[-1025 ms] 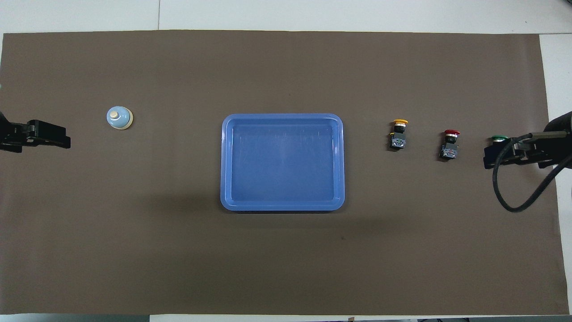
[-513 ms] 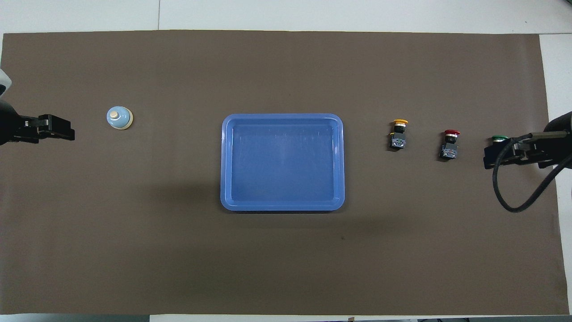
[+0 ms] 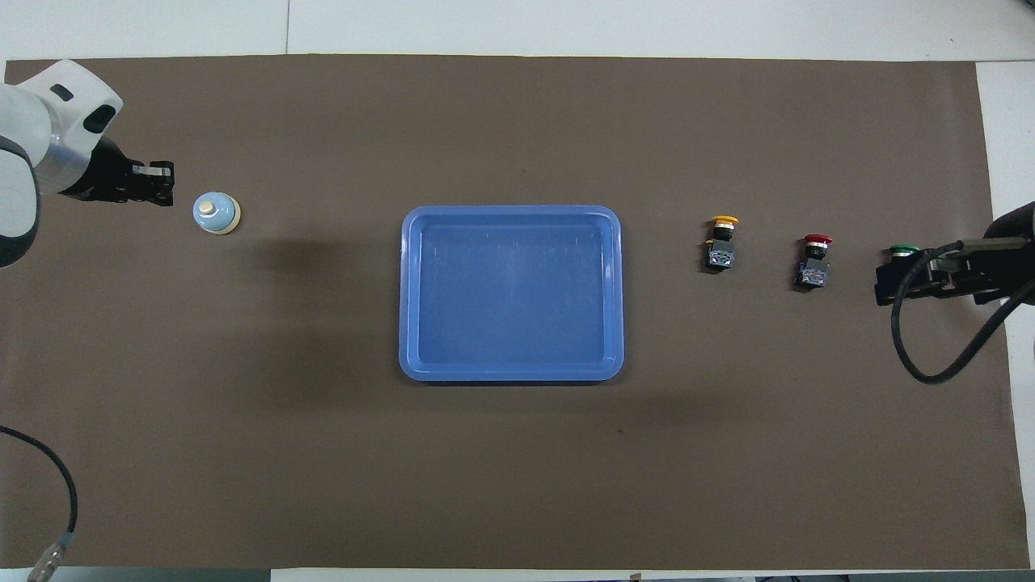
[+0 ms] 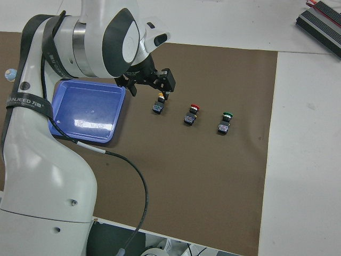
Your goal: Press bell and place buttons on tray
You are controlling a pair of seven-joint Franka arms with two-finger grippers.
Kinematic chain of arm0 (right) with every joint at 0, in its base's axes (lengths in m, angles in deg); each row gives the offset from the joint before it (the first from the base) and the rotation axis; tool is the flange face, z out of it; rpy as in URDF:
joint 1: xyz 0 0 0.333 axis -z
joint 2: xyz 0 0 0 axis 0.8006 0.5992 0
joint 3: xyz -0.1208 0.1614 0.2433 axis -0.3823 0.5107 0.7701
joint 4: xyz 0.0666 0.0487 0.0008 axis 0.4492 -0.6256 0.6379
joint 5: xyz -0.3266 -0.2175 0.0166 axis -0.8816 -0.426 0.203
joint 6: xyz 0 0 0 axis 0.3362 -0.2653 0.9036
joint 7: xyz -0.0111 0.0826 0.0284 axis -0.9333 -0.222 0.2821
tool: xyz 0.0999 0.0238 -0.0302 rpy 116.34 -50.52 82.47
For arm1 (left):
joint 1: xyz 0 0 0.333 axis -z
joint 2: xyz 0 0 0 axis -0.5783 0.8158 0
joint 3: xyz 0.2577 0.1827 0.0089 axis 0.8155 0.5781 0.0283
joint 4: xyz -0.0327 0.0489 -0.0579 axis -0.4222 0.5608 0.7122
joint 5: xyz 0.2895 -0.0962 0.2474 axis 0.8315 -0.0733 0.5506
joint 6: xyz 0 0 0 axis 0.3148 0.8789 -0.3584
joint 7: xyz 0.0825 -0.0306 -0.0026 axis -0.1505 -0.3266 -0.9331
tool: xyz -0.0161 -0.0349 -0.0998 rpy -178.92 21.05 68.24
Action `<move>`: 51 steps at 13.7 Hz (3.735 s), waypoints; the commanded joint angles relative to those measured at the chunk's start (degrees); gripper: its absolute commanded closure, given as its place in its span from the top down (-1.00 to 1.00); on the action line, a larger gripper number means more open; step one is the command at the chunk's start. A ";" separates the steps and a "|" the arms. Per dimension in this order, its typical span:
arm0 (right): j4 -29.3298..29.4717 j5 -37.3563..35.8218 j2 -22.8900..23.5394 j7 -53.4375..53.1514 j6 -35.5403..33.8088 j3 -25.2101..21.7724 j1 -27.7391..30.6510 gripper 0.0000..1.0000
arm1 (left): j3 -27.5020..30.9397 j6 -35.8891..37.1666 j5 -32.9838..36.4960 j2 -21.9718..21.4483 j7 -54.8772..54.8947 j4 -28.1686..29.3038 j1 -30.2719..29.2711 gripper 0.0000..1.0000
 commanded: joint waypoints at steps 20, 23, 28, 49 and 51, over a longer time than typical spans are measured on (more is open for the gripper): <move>0.16 0.94 0.01 1.33 -0.70 0.56 1.17 1.00 | 0.43 -16.54 0.43 6.67 -1.03 7.97 -0.85 -1.00; 0.16 0.94 0.01 1.33 -0.70 0.56 1.17 1.00 | 0.51 -14.62 0.43 6.41 -1.03 6.66 -0.76 -1.00; 0.16 0.94 0.01 1.33 -0.70 0.64 1.17 1.00 | 0.69 -3.12 0.35 -2.80 -1.03 4.54 -1.29 -1.00; 0.16 0.94 0.01 1.33 -0.70 0.56 1.17 1.00 | 0.60 23.71 0.26 -18.73 -0.59 -0.91 -1.12 1.00; 0.16 0.94 0.01 1.33 -0.70 0.64 1.17 1.00 | 0.60 23.89 0.08 -18.73 -0.50 -0.82 -0.94 1.00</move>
